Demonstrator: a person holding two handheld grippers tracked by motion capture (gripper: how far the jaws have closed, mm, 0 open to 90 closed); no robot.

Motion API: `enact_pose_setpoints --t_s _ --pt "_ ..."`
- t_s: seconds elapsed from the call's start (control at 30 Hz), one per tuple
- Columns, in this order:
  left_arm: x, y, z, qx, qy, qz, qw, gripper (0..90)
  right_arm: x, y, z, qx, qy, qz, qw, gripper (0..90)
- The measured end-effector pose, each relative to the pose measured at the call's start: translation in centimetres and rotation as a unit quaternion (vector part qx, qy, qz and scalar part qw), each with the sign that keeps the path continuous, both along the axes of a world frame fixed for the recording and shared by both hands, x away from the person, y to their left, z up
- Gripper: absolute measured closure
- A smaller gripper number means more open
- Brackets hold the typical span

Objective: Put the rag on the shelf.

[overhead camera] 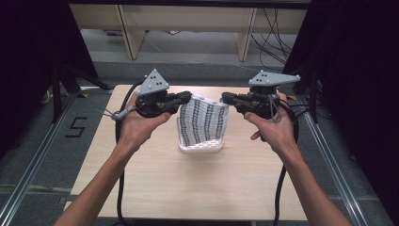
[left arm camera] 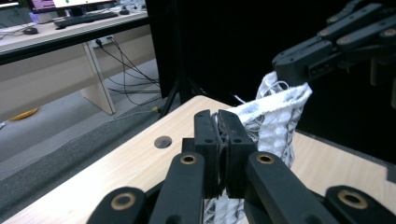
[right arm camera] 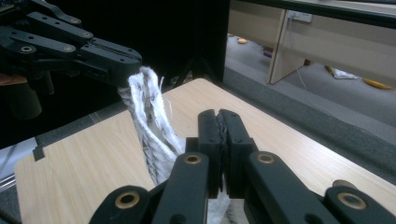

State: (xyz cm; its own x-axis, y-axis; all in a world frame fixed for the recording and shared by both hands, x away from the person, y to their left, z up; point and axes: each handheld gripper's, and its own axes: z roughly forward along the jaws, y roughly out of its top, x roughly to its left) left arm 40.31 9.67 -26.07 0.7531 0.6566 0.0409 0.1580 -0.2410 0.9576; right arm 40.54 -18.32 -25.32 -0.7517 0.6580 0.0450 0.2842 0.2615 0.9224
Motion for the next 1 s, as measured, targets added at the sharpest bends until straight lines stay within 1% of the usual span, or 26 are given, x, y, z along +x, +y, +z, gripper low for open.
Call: enact_pose_setpoints --t_s 0.03,0.07,0.1,0.13,0.2,0.23,0.27,0.3,0.33,0.37,0.4,0.47,0.5,0.53,0.57,0.6,0.63,0.67,0.7,0.73,0.83,0.87,0.9,0.93,0.97,1.0 --pt "0.3 -0.1 0.1 0.0 0.001 0.002 1.0 86.9 0.2 0.0 0.1 -0.003 -0.004 -0.002 1.0 88.8" --pt "0.8 -0.1 0.3 -0.003 0.001 0.003 1.0 86.9 0.5 0.1 0.1 -0.002 0.0 -0.004 1.0 88.8" --pt "0.8 -0.1 0.3 -0.003 0.001 0.003 1.0 86.9 0.5 0.1 0.1 -0.002 0.0 -0.004 1.0 88.8" --pt "1.5 -0.2 0.5 -0.008 0.004 0.005 1.0 86.9 1.3 0.2 0.3 -0.005 -0.008 -0.005 0.9999 88.8" --pt "2.2 -0.2 0.7 -0.014 0.007 0.01 0.9998 86.9 2.0 0.3 0.4 -0.001 0.001 -0.01 1.0 88.8" --pt "2.2 -0.2 0.7 -0.014 0.007 0.01 0.9998 86.9 2.0 0.3 0.4 -0.001 0.001 -0.01 1.0 88.8" --pt "3.1 -0.3 0.7 -0.024 0.015 0.016 0.9995 86.9 2.8 0.3 0.6 0.002 0.004 -0.013 0.9999 88.8" --pt "3.1 -0.3 0.7 -0.024 0.015 0.016 0.9995 86.9 2.8 0.3 0.6 0.002 0.004 -0.013 0.9999 88.8" --pt "4.0 -0.4 0.7 -0.041 0.026 0.021 0.9986 86.9 3.5 0.4 0.8 0.001 0.001 -0.023 0.9997 88.8" --pt "4.0 -0.4 0.7 -0.041 0.026 0.021 0.9986 86.9 3.5 0.4 0.8 0.001 0.001 -0.023 0.9997 88.8" --pt "4.4 -0.5 0.6 -0.044 0.028 0.025 0.9983 86.9 4.0 0.4 0.9 -0.002 -0.001 -0.027 0.9996 88.9" --pt "5.1 -0.6 0.6 -0.054 0.035 0.03 0.9974 86.9 5.0 0.6 0.9 -0.001 0.008 -0.036 0.9993 89.0" --pt "5.4 -0.6 0.5 -0.059 0.04 0.033 0.9969 86.9 5.0 0.6 0.9 -0.001 0.008 -0.036 0.9993 89.0" --pt "6.0 -0.7 0.4 -0.063 0.043 0.042 0.9962 86.9 5.6 0.8 0.9 0.002 0.017 -0.039 0.9991 89.0" --pt "6.2 -0.7 0.3 -0.064 0.045 0.045 0.9959 86.9 6.0 0.7 0.9 -0.005 0.007 -0.037 0.9993 88.9" --pt "6.2 -0.7 0.3 -0.064 0.045 0.045 0.9959 87.0 6.2 0.8 0.8 0.0 0.015 -0.039 0.9991 89.0" --pt "6.9 -0.7 0.1 -0.07 0.054 0.053 0.9947 87.0 6.6 0.9 0.8 0.001 0.015 -0.04 0.9991 89.0" --pt "6.9 -0.7 0.1 -0.07 0.054 0.053 0.9947 87.0 6.6 0.9 0.8 0.001 0.015 -0.04 0.9991 89.0" --pt "7.3 -0.7 0.0 -0.073 0.058 0.055 0.9941 87.0 6.8 0.9 0.9 0.0 0.022 -0.044 0.9988 89.0" --pt "7.9 -0.7 -0.2 -0.077 0.064 0.062 0.993 87.0 7.5 1.0 0.8 -0.002 0.023 -0.05 0.9985 89.0" --pt "8.5 -0.6 -0.3 -0.079 0.069 0.069 0.9921 87.0 8.1 1.0 0.8 -0.002 0.024 -0.052 0.9984 88.9" --pt "8.9 -0.6 -0.4 -0.082 0.071 0.074 0.9913 87.0 8.9 1.1 0.6 -0.002 0.031 -0.052 0.9982 89.0" --pt "8.9 -0.6 -0.4 -0.082 0.071 0.074 0.9913 87.0 8.9 1.1 0.6 -0.002 0.031 -0.052 0.9982 89.0" --pt "9.7 -0.5 -0.6 -0.089 0.078 0.082 0.9897 87.0 9.6 1.3 0.5 0.001 0.044 -0.059 0.9973 89.0" --pt "9.7 -0.5 -0.6 -0.089 0.078 0.082 0.9897 87.0 9.6 1.3 0.5 0.001 0.044 -0.059 0.9973 89.0" --pt "10.1 -0.5 -0.8 -0.091 0.083 0.085 0.9887 87.0 10.0 1.3 0.3 -0.003 0.043 -0.061 0.9972 89.0"
